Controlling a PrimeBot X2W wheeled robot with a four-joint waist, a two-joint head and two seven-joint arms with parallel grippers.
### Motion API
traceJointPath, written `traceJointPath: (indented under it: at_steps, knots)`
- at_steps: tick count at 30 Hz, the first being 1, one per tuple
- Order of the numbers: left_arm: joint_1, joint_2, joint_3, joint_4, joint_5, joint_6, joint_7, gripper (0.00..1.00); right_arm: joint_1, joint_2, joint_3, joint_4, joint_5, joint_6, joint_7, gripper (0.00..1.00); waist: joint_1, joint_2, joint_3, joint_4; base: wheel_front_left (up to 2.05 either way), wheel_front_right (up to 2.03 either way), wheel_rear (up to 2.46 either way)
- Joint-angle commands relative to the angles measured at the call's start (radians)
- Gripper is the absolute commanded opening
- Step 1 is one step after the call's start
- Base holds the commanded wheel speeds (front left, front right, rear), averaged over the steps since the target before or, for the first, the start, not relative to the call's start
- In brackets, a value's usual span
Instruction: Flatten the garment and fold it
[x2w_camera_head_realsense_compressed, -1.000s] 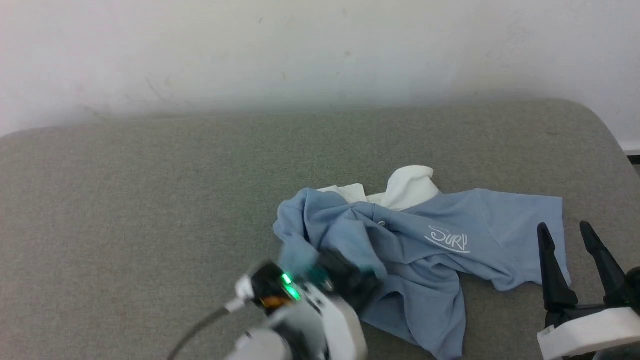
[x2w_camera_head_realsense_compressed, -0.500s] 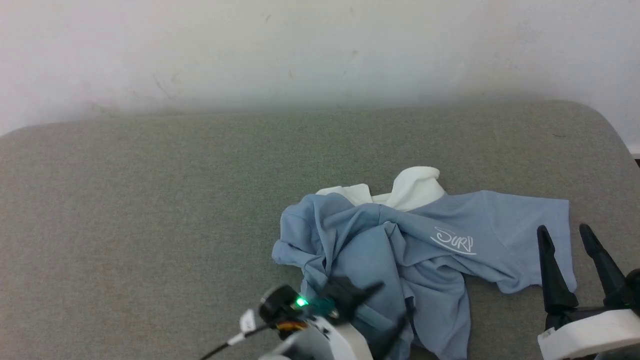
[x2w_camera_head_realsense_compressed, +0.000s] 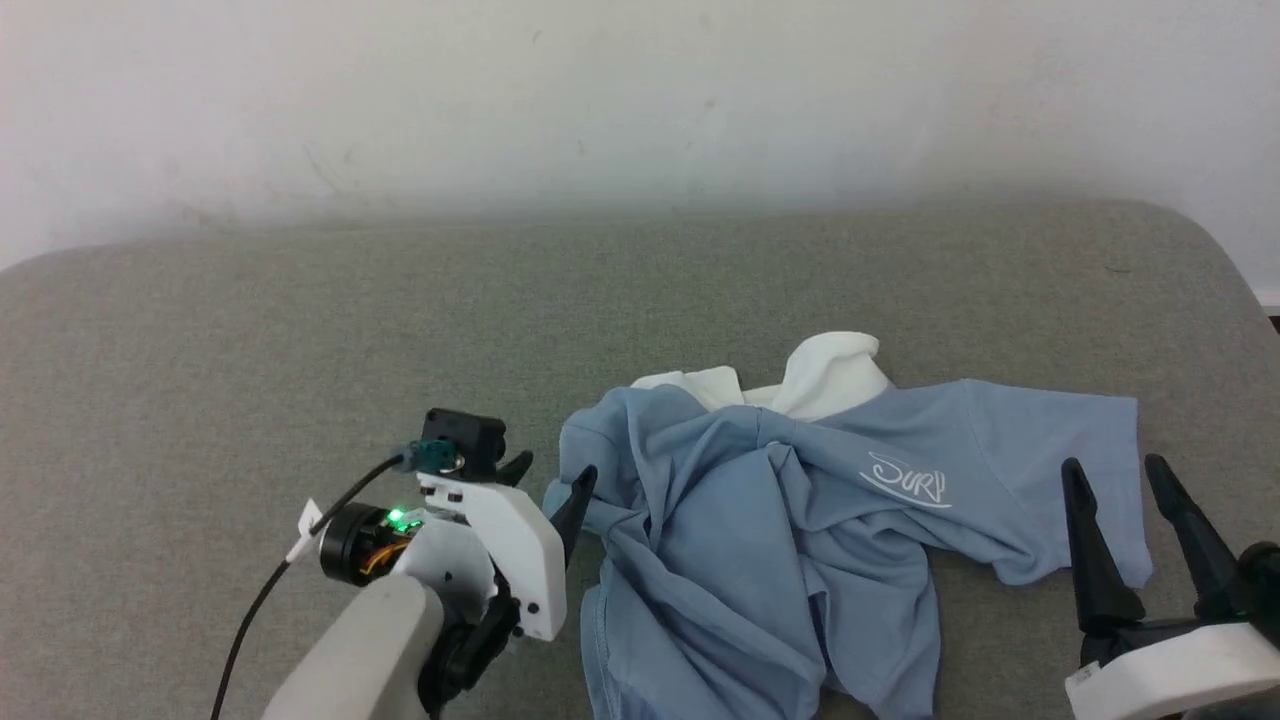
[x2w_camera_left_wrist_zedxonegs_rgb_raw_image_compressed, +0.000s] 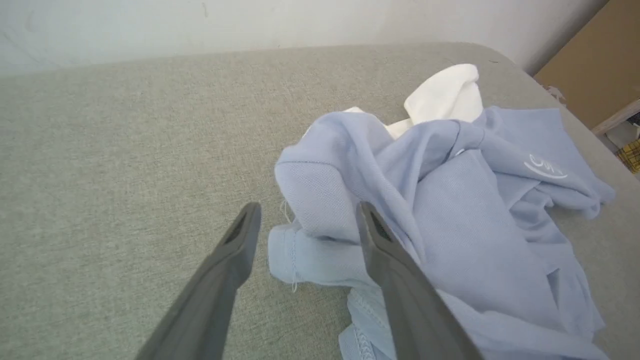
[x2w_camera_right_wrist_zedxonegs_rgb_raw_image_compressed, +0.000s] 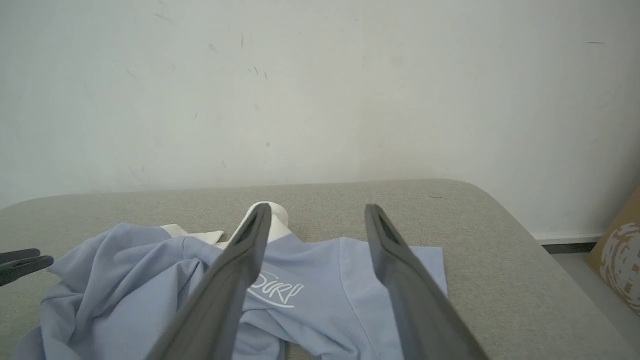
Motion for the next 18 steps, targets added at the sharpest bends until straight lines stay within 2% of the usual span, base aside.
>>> traceJointPath:
  at_steps: [1, 7, 8, 9, 10, 14, 18]
  knots:
    - [-0.042, -0.013, -0.004, 0.074, -0.018, -0.026, 0.017, 1.0, -0.002, 0.003, 0.006, -0.001, 0.008, -0.001, 0.003, 1.0, 0.0, -0.0001, 0.015, -0.01, 0.0, 0.0, 0.0]
    - [-0.13, -0.058, -0.009, 0.266, -0.061, -0.089, 0.036, 1.0, -0.011, 0.003, 0.004, 0.017, 0.016, -0.001, -0.001, 1.0, 0.0, -0.0001, 0.03, -0.022, 0.0, 0.0, 0.0]
    - [-0.139, -0.07, -0.003, 0.285, -0.079, -0.104, 0.033, 0.88, -0.013, 0.003, 0.003, 0.019, 0.017, -0.001, -0.002, 1.0, 0.0, -0.0001, 0.032, -0.024, 0.0, 0.0, 0.0]
    - [-0.151, -0.074, -0.003, 0.299, -0.08, -0.113, 0.022, 0.36, -0.014, 0.003, 0.002, 0.021, 0.017, -0.001, -0.003, 1.0, 0.0, -0.0001, 0.032, -0.025, 0.0, 0.0, 0.0]
    - [-0.164, -0.076, -0.004, 0.307, -0.075, -0.118, 0.004, 0.0, -0.014, 0.003, 0.0, 0.023, 0.017, -0.001, -0.003, 1.0, 0.0, -0.0001, 0.032, -0.027, 0.0, 0.0, 0.0]
    - [-0.202, -0.08, -0.011, 0.298, -0.035, -0.114, -0.07, 0.0, -0.013, 0.003, -0.013, 0.025, 0.018, -0.001, -0.005, 1.0, 0.0, -0.0001, 0.03, -0.027, 0.0, 0.0, 0.0]
    - [-0.245, -0.1, -0.067, 0.236, 0.045, -0.111, -0.141, 0.0, -0.015, 0.003, -0.034, 0.022, 0.012, -0.001, -0.004, 1.0, 0.0, -0.0001, 0.028, -0.022, 0.0, 0.0, 0.0]
